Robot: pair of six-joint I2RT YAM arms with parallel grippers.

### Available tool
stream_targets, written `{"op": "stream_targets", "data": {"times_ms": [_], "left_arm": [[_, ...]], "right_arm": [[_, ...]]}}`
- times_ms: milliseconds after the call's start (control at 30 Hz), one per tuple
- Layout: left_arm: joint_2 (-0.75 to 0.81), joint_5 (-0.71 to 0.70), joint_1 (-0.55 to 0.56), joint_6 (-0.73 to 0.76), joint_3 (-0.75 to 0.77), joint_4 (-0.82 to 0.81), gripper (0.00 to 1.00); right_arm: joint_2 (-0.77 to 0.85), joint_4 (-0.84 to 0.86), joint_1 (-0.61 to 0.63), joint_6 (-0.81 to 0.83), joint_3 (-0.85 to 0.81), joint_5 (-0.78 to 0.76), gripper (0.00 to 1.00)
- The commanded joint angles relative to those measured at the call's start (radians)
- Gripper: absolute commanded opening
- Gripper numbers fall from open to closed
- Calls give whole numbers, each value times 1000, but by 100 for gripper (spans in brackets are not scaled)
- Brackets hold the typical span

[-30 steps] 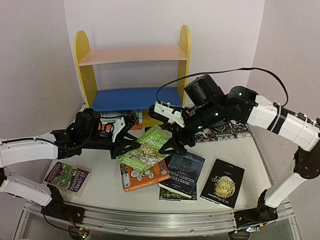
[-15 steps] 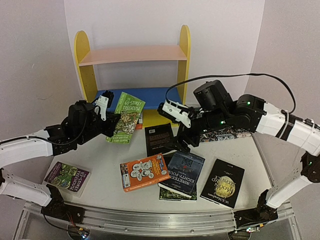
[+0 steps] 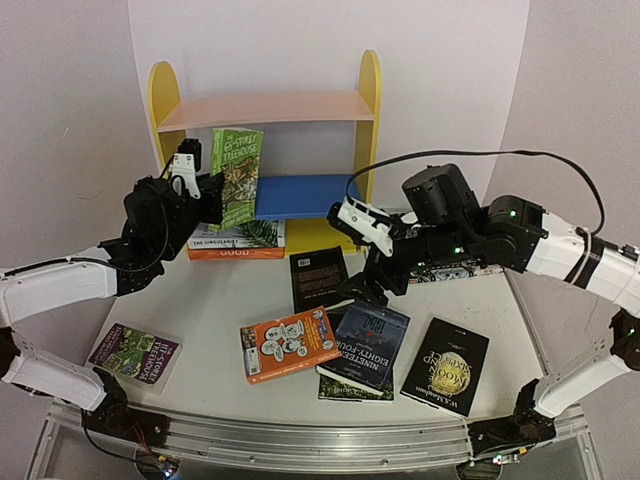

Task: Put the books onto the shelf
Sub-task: Place the book on the shelf.

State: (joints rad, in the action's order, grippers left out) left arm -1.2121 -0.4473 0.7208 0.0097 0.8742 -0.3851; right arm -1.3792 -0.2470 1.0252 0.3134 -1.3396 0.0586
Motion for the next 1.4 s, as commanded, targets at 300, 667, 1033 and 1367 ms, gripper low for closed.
{"op": "stream_targets", "data": {"times_ms": [300, 667, 1033, 1367], "left_arm": [[-187, 0, -114, 253, 39, -544, 0], [-398, 27, -220, 231, 92, -713, 0], [-474, -23, -254, 181, 62, -717, 3], [-494, -13, -262, 155, 16, -712, 26]], "right_arm": [[48, 47, -2, -15, 17, 3, 98], [57, 49, -2, -5, 19, 2, 98], [57, 51, -2, 2, 29, -7, 98], [57, 54, -2, 7, 31, -10, 98]]}}
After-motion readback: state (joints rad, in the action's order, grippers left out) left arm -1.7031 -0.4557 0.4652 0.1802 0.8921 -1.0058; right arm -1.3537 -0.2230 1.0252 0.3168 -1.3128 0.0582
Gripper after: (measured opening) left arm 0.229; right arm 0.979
